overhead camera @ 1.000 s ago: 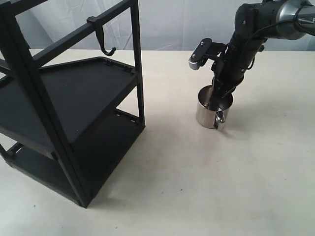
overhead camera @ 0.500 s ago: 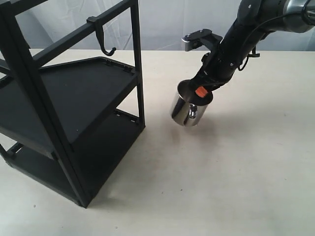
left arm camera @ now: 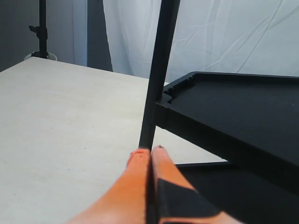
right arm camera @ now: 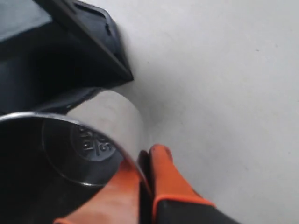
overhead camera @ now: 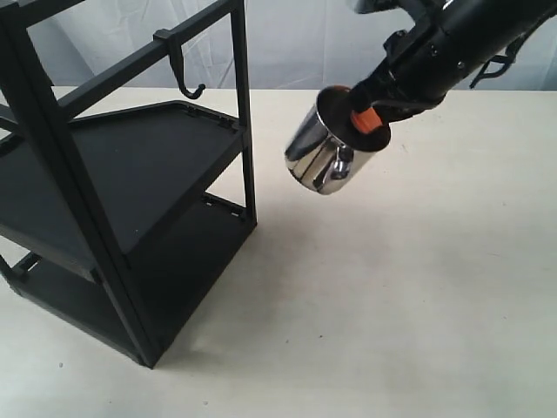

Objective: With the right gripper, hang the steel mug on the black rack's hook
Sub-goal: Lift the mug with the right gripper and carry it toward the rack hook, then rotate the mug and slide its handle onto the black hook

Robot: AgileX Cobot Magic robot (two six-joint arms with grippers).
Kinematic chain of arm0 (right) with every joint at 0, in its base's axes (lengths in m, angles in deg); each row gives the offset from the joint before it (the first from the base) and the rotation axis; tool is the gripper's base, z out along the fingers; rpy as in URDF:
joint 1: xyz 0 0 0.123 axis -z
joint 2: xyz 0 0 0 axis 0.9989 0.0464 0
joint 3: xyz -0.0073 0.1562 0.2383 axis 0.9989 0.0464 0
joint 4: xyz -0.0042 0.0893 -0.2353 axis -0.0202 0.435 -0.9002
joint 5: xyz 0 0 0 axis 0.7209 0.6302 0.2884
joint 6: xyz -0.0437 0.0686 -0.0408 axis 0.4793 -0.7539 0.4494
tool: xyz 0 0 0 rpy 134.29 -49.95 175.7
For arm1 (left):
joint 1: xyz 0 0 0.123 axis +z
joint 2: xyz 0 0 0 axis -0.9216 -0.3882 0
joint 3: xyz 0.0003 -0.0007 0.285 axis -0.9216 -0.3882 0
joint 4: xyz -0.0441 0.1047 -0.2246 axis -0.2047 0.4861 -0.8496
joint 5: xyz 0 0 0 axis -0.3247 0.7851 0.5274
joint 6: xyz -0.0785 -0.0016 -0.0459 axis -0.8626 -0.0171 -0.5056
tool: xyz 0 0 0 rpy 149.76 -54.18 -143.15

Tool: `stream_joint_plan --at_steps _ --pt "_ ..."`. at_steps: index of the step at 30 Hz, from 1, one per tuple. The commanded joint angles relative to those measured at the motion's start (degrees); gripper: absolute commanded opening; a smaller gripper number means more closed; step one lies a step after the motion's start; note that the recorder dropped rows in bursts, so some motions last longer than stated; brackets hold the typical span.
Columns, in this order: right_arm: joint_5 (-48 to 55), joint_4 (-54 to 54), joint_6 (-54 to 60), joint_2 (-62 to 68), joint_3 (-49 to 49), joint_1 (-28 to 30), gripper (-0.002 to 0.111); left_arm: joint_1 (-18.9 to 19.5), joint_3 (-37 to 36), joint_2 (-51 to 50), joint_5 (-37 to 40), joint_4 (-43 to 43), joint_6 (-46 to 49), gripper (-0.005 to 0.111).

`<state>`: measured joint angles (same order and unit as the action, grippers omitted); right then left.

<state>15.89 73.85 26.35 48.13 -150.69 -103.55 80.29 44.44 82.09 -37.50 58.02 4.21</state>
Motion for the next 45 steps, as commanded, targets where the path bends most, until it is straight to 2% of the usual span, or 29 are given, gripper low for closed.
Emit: stream_joint_plan --at_steps 1,9,13,17,20,24,33,38,45 --pt "-4.88 9.47 -0.01 -7.12 4.36 0.15 -0.001 -0.05 0.02 0.28 -0.46 -0.87 -0.13 0.002" --pt "-19.27 22.22 -1.05 -16.31 14.66 -0.07 -0.001 -0.05 0.02 0.28 -0.71 -1.48 -0.13 0.002" --pt "-29.71 29.87 -0.62 -19.9 22.24 -3.12 -0.001 -0.05 0.02 0.28 -0.71 -1.69 -0.13 0.002" --pt "-46.17 39.06 -0.62 -22.3 29.11 -9.57 -0.001 -0.05 0.02 0.28 -0.71 -1.82 -0.13 0.002" --pt "-59.38 42.03 -0.62 -23.02 31.68 -16.29 -0.001 -0.05 0.02 0.28 -0.71 -1.82 -0.13 0.002" --pt "-71.5 42.53 -1.03 -23.1 31.95 -24.78 -0.001 -0.05 0.02 0.28 -0.71 -1.82 -0.13 0.002" --pt "-89.94 42.68 -3.3 -23.1 31.95 -38.3 -0.001 -0.05 0.02 0.28 -0.71 -1.82 -0.13 0.002" --pt "-95.02 42.68 -4.49 -22.98 31.95 -43.06 -0.001 -0.05 0.02 0.28 -0.71 -1.95 -0.13 0.002" --pt "-108.27 46.11 -5.08 -18.69 31.95 -51.97 -0.001 -0.05 0.02 0.28 -0.71 -2.21 -0.13 0.002"
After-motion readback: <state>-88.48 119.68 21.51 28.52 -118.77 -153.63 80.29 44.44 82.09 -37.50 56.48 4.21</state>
